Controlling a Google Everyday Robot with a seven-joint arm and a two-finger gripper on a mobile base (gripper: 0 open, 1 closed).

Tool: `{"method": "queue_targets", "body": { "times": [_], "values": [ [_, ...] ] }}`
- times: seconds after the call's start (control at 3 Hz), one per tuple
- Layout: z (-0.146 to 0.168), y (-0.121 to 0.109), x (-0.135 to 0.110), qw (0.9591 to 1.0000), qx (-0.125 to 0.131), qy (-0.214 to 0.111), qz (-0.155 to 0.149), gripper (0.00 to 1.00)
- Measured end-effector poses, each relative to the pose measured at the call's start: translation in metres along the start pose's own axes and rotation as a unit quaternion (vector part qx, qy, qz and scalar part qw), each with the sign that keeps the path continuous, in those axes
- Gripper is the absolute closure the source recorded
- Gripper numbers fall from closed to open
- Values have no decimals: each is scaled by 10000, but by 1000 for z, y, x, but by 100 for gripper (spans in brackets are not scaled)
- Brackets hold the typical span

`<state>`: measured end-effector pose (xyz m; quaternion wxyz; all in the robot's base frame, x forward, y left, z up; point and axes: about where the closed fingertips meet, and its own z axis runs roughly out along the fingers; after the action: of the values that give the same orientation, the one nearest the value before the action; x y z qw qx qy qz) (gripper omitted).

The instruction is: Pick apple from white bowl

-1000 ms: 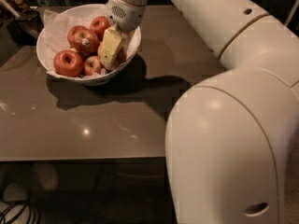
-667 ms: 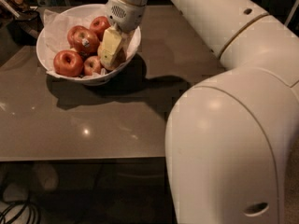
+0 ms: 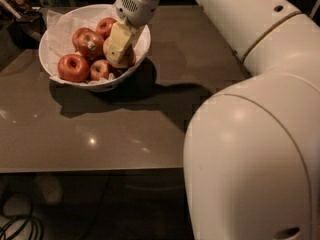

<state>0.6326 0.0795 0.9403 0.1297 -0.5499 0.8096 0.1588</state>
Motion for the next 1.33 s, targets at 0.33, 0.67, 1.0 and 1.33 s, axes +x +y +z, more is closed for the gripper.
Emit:
{"method": "queue_targets", "body": {
  "times": [0.33, 0.67, 1.0, 1.33],
  "values": [
    [-26, 5, -1, 9995, 27, -254, -170, 100],
    [-47, 16, -5, 9981, -1, -405, -470, 100],
    [-72, 37, -6, 9944, -1, -560, -896, 100],
    [-97, 59, -1, 9893, -5, -709, -1275, 100]
  ]
}}
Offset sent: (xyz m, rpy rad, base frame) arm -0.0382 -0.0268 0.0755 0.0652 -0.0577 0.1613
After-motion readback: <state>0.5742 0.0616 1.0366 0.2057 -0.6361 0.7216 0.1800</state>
